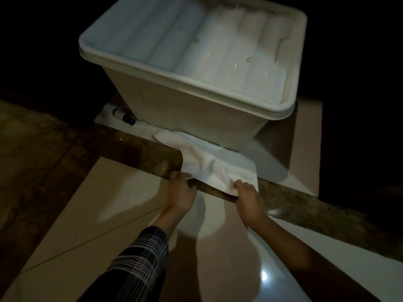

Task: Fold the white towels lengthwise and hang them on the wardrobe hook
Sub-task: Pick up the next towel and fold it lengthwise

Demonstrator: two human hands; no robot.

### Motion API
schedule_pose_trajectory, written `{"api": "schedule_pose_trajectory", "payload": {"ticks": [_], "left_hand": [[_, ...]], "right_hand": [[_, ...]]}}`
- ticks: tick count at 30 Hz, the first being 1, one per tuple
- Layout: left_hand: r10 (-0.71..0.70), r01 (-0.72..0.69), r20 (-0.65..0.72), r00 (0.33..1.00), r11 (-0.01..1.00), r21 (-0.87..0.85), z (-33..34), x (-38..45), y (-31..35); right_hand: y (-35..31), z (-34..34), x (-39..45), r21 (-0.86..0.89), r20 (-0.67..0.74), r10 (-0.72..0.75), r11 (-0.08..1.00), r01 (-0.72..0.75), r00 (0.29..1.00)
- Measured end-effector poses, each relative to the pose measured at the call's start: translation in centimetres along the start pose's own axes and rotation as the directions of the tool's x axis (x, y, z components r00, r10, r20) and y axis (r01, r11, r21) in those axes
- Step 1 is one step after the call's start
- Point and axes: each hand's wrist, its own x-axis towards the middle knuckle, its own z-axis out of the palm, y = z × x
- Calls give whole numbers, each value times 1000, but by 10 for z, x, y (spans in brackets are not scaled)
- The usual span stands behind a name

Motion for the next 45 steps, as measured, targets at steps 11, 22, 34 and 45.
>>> {"api": "schedule_pose_trajectory", "payload": {"ticks": [11,22,34,45], "left_hand": [[-138,105,-74,988,936,-336,-99,-5,65],[-192,111,-93,977,830,-547,-273,-81,205],[-41,-32,-107,993,801,-598,-491,-236,434],[-72,-67,-126,989,542,-837,-572,-351,586]], "right_hand": [[-10,-120,0,243,51,53,968,-64,997],[-69,-349,-64,570,-53,81,821,-36,995],[-116,-658,-213,803,80,271,553,-223,959],[-132,-818,-349,962,-222,217,206,177,951]]}}
